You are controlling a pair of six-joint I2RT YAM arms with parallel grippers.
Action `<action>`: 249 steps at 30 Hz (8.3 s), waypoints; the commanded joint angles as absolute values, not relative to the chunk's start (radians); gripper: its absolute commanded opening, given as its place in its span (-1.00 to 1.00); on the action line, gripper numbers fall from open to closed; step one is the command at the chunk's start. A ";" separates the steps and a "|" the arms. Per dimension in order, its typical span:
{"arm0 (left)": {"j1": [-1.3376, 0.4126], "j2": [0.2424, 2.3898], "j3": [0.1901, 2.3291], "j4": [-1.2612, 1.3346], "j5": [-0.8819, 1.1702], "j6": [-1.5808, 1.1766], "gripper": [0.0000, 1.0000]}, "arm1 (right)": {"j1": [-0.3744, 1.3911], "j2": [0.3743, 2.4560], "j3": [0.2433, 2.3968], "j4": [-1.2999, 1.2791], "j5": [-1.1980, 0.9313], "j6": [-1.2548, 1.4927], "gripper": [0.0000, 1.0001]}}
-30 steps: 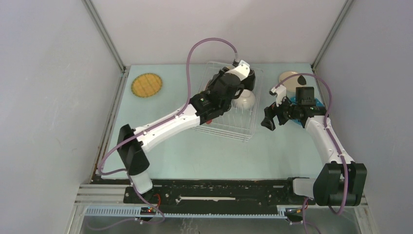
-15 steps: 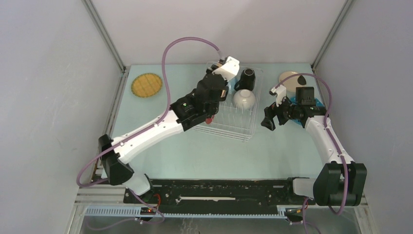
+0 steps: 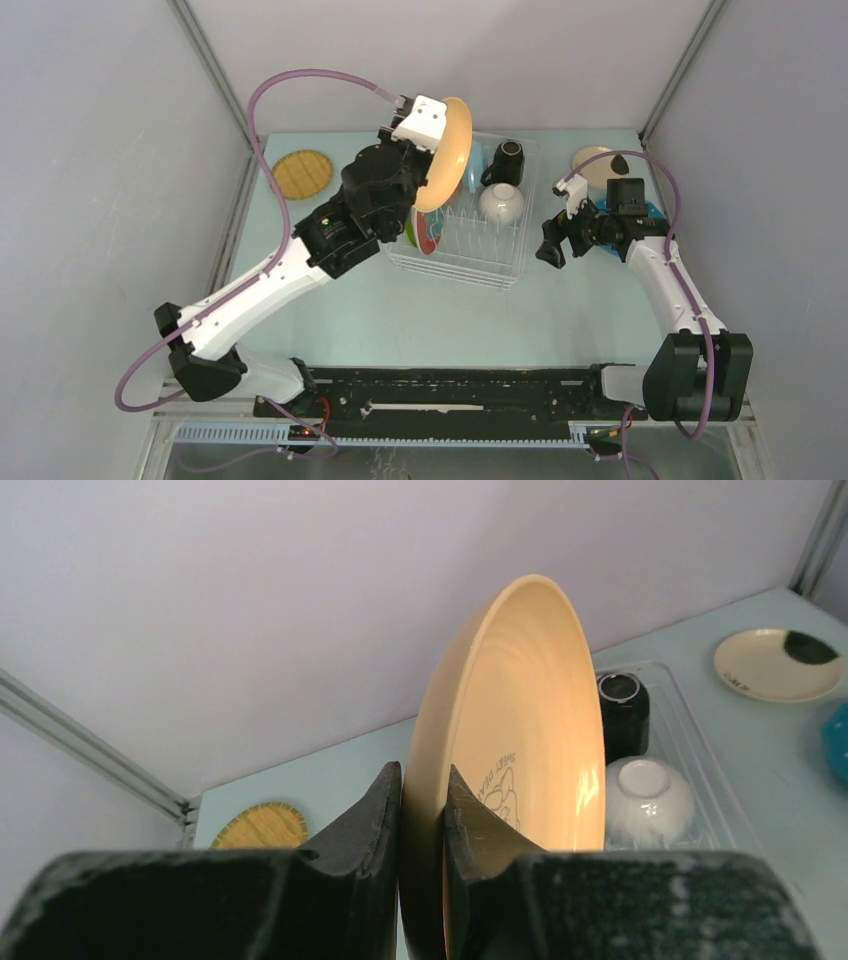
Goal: Unload the mixed dishes from the dish rack
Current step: Place the plate at the center of the board, then pick up the plate from the dish rack.
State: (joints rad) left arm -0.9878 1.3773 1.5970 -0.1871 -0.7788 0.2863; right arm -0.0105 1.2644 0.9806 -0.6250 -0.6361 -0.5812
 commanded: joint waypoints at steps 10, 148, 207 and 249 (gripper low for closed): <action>-0.675 1.227 1.556 -0.155 -0.463 -0.063 -0.99 | 0.025 1.273 0.992 -0.636 -0.638 -0.601 1.00; -0.305 0.924 0.782 -0.028 0.171 -0.389 1.00 | 0.044 1.196 1.020 -0.732 -0.680 -0.604 1.00; -0.743 1.697 1.443 -0.301 -0.530 -0.131 -0.31 | 0.118 1.218 1.020 -0.736 -0.602 -0.629 1.00; -0.802 1.379 1.366 -0.043 -0.597 0.058 -1.00 | 0.117 1.215 1.020 -0.735 -0.597 -0.629 1.00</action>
